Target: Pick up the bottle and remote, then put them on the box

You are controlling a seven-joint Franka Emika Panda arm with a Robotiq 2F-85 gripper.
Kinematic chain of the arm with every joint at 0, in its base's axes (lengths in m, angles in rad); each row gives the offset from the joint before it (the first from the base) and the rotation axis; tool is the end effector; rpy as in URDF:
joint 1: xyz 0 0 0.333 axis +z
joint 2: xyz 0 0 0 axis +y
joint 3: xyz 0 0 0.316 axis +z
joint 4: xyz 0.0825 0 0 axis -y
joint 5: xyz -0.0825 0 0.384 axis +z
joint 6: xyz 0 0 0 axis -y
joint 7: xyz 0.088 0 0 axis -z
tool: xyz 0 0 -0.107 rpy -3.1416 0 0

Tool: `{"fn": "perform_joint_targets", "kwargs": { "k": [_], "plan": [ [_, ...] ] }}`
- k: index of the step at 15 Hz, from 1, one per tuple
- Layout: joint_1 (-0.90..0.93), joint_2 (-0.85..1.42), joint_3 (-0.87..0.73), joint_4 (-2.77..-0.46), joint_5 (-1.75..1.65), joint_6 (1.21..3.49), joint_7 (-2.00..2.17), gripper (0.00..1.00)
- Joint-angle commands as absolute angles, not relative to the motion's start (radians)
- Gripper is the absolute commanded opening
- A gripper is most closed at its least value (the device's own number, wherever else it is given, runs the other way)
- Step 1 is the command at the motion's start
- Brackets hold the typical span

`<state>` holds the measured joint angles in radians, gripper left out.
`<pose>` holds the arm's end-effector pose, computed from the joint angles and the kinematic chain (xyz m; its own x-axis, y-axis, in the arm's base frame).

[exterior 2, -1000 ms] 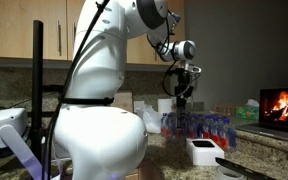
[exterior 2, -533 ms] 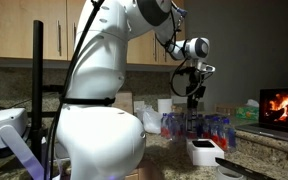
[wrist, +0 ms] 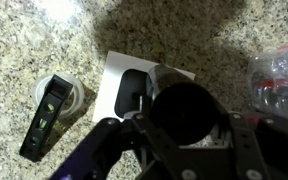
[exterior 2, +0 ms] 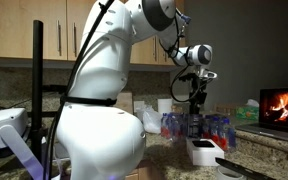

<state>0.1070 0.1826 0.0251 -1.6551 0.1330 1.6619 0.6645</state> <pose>0.5920 0.0909 0.4873 0.8282 -0.5154 -0.2200 -0.5276 -0.8495 0.0041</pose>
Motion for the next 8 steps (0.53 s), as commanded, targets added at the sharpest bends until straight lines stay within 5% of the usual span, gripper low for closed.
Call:
{"fn": "perform_joint_targets", "kwargs": {
  "k": [1, 8],
  "plan": [
    [0.093, 0.174, 0.014, -1.67, 0.157, 1.668, 0.738, 0.31],
    [0.078, 0.181, -0.006, -1.665, 0.165, 1.66, 0.764, 0.31]
  ]
}}
